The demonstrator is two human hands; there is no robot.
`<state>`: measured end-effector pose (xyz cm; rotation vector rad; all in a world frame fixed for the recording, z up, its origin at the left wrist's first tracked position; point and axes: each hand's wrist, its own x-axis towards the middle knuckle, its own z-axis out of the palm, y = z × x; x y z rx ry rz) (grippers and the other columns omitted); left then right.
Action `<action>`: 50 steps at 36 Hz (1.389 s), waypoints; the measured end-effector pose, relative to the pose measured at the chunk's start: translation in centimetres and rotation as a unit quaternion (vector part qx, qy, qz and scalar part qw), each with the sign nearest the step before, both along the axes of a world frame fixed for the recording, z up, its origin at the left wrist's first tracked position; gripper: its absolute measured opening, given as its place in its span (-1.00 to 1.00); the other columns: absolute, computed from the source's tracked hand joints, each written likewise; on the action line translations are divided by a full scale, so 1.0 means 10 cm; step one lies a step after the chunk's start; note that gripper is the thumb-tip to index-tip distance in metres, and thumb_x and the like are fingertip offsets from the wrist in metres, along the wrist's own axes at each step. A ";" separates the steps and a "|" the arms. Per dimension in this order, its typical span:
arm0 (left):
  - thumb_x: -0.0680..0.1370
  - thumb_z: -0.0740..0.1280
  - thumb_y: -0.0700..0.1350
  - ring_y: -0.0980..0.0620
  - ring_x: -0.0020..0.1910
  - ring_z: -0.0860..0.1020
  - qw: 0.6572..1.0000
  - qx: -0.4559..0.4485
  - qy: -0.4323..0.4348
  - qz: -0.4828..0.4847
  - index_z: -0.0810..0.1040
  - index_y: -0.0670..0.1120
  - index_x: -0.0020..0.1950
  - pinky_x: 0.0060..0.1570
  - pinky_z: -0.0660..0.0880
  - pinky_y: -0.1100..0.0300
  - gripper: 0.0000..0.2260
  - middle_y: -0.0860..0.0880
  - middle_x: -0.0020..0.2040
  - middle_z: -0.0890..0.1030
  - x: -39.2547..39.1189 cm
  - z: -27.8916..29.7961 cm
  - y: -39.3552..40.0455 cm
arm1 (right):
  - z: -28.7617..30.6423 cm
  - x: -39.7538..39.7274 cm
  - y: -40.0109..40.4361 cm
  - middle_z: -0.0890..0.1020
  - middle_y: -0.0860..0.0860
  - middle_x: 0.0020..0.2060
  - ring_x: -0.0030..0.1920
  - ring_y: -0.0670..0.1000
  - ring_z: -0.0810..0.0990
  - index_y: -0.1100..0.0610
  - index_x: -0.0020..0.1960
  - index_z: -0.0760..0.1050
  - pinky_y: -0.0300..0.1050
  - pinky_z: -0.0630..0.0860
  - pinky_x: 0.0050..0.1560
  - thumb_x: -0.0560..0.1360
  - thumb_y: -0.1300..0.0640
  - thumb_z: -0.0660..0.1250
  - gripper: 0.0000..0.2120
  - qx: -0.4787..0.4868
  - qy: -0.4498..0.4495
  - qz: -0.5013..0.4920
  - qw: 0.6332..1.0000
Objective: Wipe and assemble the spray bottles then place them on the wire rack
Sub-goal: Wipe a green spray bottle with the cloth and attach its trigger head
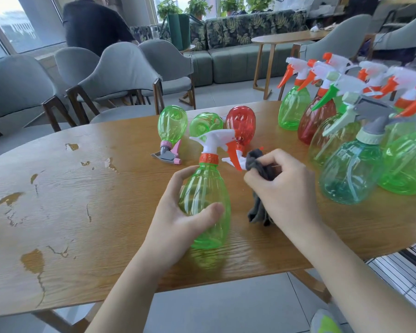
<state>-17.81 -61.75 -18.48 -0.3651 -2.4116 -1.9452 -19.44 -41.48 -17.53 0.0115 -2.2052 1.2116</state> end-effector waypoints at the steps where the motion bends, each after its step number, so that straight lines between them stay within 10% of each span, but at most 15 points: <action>1: 0.29 0.57 0.18 -0.04 0.16 0.67 1.000 -0.003 -0.001 -0.005 0.49 0.29 0.32 0.14 0.64 -0.17 -0.39 0.06 0.17 0.67 0.00 0.00 0.00 | 0.04 0.00 0.01 0.66 -0.12 -0.29 -0.23 -0.10 0.62 -0.02 -0.17 0.61 -0.22 0.49 -0.25 0.47 0.16 0.48 -0.90 -0.049 0.009 0.010 0.999; 12: 0.34 0.55 0.13 0.01 0.15 0.67 0.998 -0.034 0.018 -0.043 0.44 0.22 0.38 0.14 0.63 0.04 -0.37 0.07 0.18 0.67 0.02 -0.01 0.05 | 0.16 -0.08 -0.15 0.75 -0.20 -0.18 -0.09 -0.21 0.71 -0.01 0.03 0.67 -0.33 0.56 -0.08 0.62 0.19 0.40 -0.88 -0.358 0.020 0.058 0.932; 23: 0.35 0.55 0.14 -0.03 0.16 0.66 0.998 -0.044 0.020 -0.046 0.43 0.24 0.38 0.24 0.58 -0.17 -0.37 0.02 0.17 0.66 -0.01 -0.01 0.03 | 0.13 -0.05 -0.10 0.65 0.12 -0.36 -0.39 -0.05 0.52 -0.15 -0.19 0.64 -0.23 0.42 -0.39 0.61 0.20 0.32 -0.68 -0.256 -0.045 0.070 0.963; 35: 0.32 0.56 0.17 -0.04 0.19 0.65 0.999 -0.027 0.025 -0.014 0.44 0.26 0.38 0.23 0.59 -0.19 -0.35 0.03 0.20 0.66 -0.07 -0.02 -0.07 | 0.04 0.00 0.01 0.65 -0.09 -0.39 -0.29 -0.02 0.60 0.05 -0.12 0.71 -0.21 0.40 -0.32 0.54 0.18 0.40 -0.86 0.004 -0.079 0.087 0.993; 43: 0.30 0.61 0.02 0.15 0.21 0.62 0.989 -0.107 0.102 -0.010 0.46 0.37 0.35 0.16 0.50 0.34 -0.32 0.24 0.19 0.65 -0.09 0.02 -0.13 | 0.21 -0.01 0.11 0.71 -0.01 -0.10 -0.09 -0.04 0.66 0.12 0.18 0.69 -0.08 0.61 -0.02 0.64 0.14 0.31 -0.79 0.036 0.021 -0.040 0.998; 50: 0.26 0.50 0.18 0.14 0.16 0.57 0.950 -0.249 0.190 0.006 0.36 0.38 0.46 0.12 0.54 0.13 -0.23 0.26 0.21 0.56 -0.06 0.04 -0.10 | 0.30 -0.06 0.11 0.57 -0.04 0.04 0.00 -0.21 0.45 0.18 0.31 0.60 -0.57 0.29 0.01 0.72 0.13 0.20 -0.72 0.075 0.023 -0.017 0.997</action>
